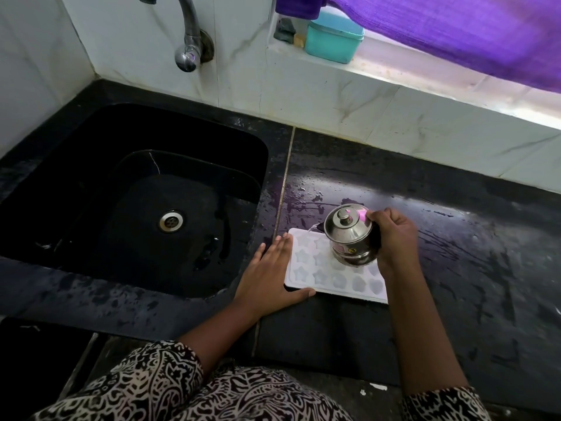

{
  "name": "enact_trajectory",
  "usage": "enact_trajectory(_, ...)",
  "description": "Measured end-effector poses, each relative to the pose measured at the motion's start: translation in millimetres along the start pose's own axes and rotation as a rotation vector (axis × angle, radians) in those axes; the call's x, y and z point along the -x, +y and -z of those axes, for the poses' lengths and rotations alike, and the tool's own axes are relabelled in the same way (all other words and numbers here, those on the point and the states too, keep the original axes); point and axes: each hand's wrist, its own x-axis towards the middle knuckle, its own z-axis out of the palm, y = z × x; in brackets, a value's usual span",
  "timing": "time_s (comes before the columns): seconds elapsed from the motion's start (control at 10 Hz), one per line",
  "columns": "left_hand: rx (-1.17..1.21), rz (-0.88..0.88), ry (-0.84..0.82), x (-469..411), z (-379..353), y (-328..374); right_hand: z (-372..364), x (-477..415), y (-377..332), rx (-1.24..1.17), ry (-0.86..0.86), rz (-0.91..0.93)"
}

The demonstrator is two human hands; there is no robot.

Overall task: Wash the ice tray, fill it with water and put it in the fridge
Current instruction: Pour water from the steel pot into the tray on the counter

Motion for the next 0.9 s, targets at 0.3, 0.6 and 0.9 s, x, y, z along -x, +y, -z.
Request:
enact_trajectory(0.3, 0.007, 0.004, -0.015, 0, -1, -1, 2, 0, 1, -0.084, 0.008, -0.033)
enact_trajectory(0.6, 0.006, 0.0, -0.016, 1, 1, -1, 8, 0, -1, -0.42, 0.031, -0.094)
enact_trajectory(0.9, -0.006, 0.009, -0.043, 0, 0, -1, 24, 5, 0, -0.32, 0.065, -0.063)
